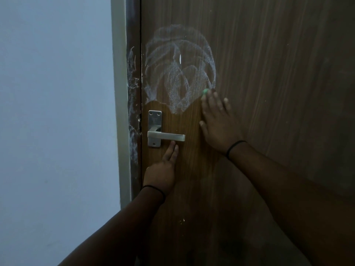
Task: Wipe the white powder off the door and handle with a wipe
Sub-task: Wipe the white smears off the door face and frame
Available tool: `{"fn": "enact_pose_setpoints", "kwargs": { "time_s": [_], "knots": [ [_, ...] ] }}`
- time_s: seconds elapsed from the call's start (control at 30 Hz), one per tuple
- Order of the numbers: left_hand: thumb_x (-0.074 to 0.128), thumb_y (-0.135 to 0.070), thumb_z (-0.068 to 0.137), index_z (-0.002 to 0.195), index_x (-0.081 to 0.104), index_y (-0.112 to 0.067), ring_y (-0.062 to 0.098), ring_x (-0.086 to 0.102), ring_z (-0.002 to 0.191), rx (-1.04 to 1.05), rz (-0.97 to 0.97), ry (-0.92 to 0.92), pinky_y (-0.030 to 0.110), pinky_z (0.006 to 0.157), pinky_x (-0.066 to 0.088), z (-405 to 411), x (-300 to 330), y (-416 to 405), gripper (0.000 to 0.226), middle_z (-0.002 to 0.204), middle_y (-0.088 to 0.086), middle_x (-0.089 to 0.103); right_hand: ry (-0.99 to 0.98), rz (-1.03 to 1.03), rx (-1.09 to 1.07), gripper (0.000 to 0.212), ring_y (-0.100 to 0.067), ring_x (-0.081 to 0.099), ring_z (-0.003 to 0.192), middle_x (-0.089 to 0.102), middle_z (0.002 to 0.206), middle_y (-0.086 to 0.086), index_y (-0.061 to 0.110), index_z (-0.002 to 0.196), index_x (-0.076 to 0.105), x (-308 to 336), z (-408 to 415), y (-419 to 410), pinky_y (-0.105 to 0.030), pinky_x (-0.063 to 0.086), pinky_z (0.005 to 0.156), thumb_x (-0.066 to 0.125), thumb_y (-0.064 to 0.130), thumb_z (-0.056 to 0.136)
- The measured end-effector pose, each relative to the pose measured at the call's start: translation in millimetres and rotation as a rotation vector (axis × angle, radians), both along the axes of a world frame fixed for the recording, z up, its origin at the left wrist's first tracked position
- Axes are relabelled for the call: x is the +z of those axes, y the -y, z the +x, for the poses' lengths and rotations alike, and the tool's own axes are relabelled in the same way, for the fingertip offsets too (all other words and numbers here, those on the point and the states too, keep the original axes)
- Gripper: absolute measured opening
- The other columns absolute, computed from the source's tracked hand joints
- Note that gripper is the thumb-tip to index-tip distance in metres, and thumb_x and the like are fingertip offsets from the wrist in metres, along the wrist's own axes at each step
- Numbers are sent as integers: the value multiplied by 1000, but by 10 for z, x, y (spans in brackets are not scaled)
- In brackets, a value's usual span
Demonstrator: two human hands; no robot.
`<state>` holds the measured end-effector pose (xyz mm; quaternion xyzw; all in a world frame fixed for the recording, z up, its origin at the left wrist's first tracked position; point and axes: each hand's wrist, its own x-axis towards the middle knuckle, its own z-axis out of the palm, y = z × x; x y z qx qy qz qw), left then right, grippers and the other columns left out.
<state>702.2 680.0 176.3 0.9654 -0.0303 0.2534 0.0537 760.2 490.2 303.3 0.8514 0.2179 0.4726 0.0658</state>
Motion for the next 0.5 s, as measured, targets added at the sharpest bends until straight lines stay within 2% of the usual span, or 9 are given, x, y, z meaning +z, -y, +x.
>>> {"fn": "enact_pose_setpoints", "kwargs": {
  "time_s": [0.1, 0.13, 0.17, 0.23, 0.27, 0.33, 0.4, 0.43, 0.5],
  "knots": [
    [38, -23, 100, 153, -10, -31, 10, 52, 70, 8, 10, -2, 30, 61, 53, -4, -4, 21, 72, 154, -14, -30, -25, -390, 134, 63, -23, 5, 150, 6, 163, -8, 11, 155, 11, -225, -73, -152, -44, 4, 122, 32, 37, 101],
    [39, -23, 99, 153, -10, -31, 10, 52, 71, 9, 9, -4, 30, 61, 53, -5, -1, 24, 72, 153, -15, -31, -24, -382, 130, 62, -23, 5, 150, 6, 163, -7, 13, 155, 11, -221, -67, -129, -44, 4, 122, 32, 36, 102],
    [38, -23, 100, 153, -10, -31, 10, 53, 72, 9, 6, -8, 30, 62, 54, -8, 10, 30, 72, 154, -14, -30, -12, -281, 88, 62, -23, 5, 150, 6, 163, -7, 13, 155, 10, -169, -44, -92, -44, 4, 122, 33, 36, 102],
    [37, -20, 100, 152, -11, -31, 11, 56, 76, 6, 5, -23, 32, 65, 56, -23, 45, 22, 72, 157, -13, -27, -19, 91, -30, 65, -26, 4, 150, 2, 163, -10, 11, 155, 5, -40, 0, 17, -45, 3, 121, 33, 35, 101],
    [37, -19, 100, 152, -12, -32, 12, 58, 77, 3, 3, -34, 33, 66, 57, -32, 58, 8, 72, 157, -13, -26, -50, 207, -60, 67, -27, 1, 150, -2, 163, -11, 9, 155, 2, -10, 1, 56, -44, 1, 121, 31, 36, 101],
    [36, -19, 100, 152, -13, -32, 13, 58, 77, -1, 4, -47, 34, 66, 57, -51, 64, -10, 73, 155, -13, -29, -61, 104, 5, 69, -27, -1, 150, -5, 162, -11, 9, 155, 0, -79, -32, 13, -42, -1, 121, 30, 39, 100],
    [36, -23, 100, 151, -14, -32, 11, 54, 73, 1, 19, -43, 33, 65, 56, -41, 49, -1, 73, 153, -13, -31, -71, -191, 82, 69, -24, 0, 150, -2, 163, -9, 11, 155, 2, -252, -78, -63, -39, -2, 121, 32, 41, 100],
    [37, -24, 100, 152, -14, -32, 10, 52, 72, -1, 20, -40, 31, 64, 55, -33, 46, 8, 73, 155, -12, -30, -86, -272, 79, 68, -22, -1, 150, -1, 163, -7, 12, 155, 3, -289, -100, -50, -39, -2, 120, 32, 41, 101],
    [37, -24, 100, 152, -12, -31, 9, 51, 71, -7, 13, -39, 30, 63, 54, -27, 67, 21, 72, 157, -11, -27, -47, -181, 26, 66, -23, 2, 150, 3, 163, -9, 11, 155, 5, -189, -79, -5, -40, 0, 120, 32, 39, 101]
  ]
}}
